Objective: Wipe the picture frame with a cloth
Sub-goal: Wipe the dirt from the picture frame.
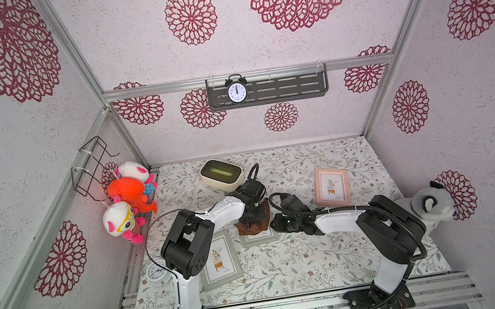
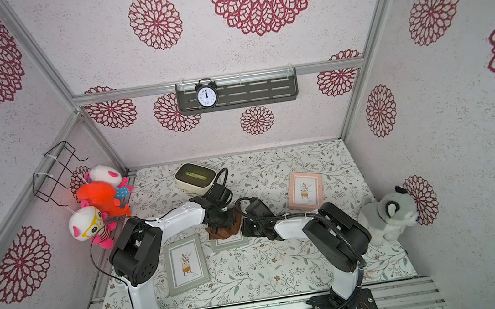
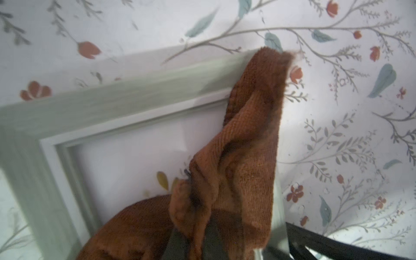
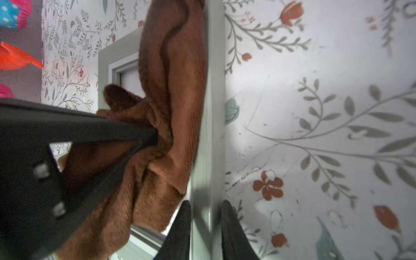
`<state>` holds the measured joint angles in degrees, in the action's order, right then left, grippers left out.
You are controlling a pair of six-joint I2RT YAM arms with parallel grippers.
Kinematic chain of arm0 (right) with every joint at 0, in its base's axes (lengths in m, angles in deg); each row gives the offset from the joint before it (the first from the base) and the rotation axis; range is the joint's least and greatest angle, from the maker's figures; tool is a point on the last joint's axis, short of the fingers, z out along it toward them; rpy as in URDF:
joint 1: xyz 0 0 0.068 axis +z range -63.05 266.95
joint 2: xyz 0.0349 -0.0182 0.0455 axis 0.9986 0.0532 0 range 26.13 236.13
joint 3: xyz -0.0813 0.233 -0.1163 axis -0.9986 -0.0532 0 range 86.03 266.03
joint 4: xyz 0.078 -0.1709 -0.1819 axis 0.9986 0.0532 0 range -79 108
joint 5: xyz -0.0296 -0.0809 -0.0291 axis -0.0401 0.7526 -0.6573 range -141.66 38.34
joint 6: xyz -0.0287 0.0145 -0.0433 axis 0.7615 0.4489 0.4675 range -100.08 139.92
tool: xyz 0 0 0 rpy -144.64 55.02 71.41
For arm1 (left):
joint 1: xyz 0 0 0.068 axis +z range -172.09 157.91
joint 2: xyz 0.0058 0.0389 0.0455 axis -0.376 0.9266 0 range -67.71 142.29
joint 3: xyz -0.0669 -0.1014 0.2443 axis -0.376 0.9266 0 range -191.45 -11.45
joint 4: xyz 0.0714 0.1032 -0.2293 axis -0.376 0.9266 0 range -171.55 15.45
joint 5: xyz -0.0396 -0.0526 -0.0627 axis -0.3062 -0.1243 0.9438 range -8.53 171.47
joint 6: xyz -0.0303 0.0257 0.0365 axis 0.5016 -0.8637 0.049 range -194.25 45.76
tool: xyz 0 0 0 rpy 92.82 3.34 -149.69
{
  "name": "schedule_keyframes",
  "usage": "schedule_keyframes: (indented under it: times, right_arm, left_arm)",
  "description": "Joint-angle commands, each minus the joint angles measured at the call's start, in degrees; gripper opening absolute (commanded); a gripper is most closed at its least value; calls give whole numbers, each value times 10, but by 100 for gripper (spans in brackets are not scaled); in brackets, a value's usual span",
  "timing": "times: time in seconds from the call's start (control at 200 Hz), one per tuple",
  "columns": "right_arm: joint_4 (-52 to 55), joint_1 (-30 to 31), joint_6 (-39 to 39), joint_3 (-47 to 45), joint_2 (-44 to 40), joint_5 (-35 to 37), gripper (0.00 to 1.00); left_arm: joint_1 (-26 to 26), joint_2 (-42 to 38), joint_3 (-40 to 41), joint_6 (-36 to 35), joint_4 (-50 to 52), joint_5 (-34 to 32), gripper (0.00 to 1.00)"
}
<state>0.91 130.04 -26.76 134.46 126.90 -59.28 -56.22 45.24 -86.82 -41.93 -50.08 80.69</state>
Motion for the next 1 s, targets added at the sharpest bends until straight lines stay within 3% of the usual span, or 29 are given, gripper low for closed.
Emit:
schedule_keyframes:
  times: [0.0, 0.175, 0.425, 0.796, 0.996]
  right_arm:
    - [90, 9, -9, -27, 34, -1, 23]
    - [91, 8, -8, -24, 35, -2, 23]
    - [93, 8, -7, -22, 36, -2, 23]
    - [95, 9, -8, -23, 36, -3, 23]
    - [96, 10, -9, -22, 37, -2, 23]
  left_arm:
    - [42, -28, 6, -23, 4, -23, 0]
    - [63, -66, 0, -33, -20, 8, 0]
    - [64, -104, 35, -22, 20, -31, 0]
    - [50, -80, 94, 5, 33, -3, 0]
    - [14, -23, 23, -5, 43, -3, 0]
